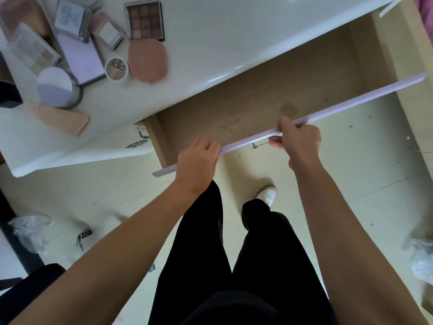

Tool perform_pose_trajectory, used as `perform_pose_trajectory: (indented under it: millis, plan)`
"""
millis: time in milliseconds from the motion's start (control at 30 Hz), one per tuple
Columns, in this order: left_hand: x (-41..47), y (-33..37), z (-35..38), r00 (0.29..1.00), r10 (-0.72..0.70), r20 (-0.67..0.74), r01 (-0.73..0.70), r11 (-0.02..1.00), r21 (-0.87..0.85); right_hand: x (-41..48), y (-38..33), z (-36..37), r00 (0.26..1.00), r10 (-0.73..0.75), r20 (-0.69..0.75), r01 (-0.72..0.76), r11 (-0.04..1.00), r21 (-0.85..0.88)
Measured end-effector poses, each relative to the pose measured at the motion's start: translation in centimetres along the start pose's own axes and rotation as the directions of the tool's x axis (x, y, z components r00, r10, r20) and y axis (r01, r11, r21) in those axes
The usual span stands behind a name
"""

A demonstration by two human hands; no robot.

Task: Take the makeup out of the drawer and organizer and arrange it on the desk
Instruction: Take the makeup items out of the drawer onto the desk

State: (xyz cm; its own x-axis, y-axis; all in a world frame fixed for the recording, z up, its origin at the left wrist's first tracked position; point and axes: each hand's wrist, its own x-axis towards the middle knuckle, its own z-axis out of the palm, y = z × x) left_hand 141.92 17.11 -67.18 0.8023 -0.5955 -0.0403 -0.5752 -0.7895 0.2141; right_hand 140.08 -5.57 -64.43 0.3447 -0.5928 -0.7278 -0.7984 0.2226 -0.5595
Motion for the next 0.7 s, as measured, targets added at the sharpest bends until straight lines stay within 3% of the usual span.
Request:
perform_pose_trajectory:
  millis: [200,400,567,700]
  plan:
    - [-0.4,3.1,1.9,0.982,0.029,0.186,-0.004,0.992,-0.130,1.1,1.0,-2.2,0.998,0.052,-0.017,-0.053,0.996,-0.070]
    - [-0.3,0.8,-0.2,0.998,0.044,0.036,-0.038,0.985,-0.171,0.7,0.1,-1.2,1.000,-0.021,-0.005,0.020,0.997,-0.080]
    - [4.0,-1.0,-0.3,0.998,-0.047,-0.052,0.048,0.999,0.013,2.3,-4.4,1.2,0.995,-0.073,0.062,0.073,0.997,0.004]
    - [5.5,-1.7,-0.6,0.996,-0.002,-0.084,0.024,0.964,0.266,2.4,-5.6,1.3,0.990,-0.061,0.129,0.053,0.997,0.062]
